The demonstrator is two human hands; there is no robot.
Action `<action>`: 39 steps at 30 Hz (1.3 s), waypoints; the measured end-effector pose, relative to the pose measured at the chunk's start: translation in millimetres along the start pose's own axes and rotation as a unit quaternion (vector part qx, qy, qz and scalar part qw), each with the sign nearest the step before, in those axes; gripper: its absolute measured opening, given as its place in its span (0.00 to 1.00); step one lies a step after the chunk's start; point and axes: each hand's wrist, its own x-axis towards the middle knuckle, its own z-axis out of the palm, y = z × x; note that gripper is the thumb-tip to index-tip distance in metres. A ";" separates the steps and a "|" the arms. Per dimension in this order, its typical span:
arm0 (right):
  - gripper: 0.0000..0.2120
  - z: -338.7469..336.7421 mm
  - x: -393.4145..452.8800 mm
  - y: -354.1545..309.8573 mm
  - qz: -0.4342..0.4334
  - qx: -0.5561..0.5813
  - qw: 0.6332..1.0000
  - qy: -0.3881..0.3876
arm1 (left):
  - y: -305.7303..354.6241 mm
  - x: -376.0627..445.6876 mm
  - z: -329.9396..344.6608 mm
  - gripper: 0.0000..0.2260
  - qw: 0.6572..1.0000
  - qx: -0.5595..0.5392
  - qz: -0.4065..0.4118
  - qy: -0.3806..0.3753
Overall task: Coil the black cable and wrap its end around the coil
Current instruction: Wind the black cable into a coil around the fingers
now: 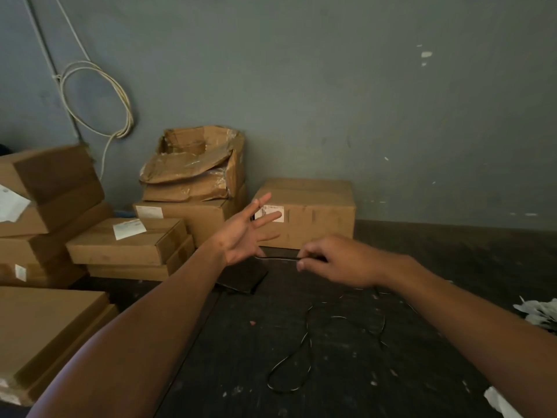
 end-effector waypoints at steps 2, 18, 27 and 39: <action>0.08 -19.7 1.4 -1.2 0.005 -0.036 0.999 0.011 | -8.2 0.0 -3.8 0.16 0.999 0.025 -0.023 -0.020; 0.05 -122.4 26.1 15.3 0.004 -0.159 0.969 0.191 | -6.3 -15.6 32.6 0.21 0.942 0.112 -0.112 -0.297; 0.08 -95.0 29.4 55.1 0.005 -0.047 0.967 0.250 | 3.4 -28.9 56.5 0.20 0.920 -0.051 -0.093 -0.377; 0.08 -40.2 27.0 76.1 0.000 0.063 0.970 0.237 | 6.1 -33.9 69.3 0.21 0.909 -0.142 -0.043 -0.390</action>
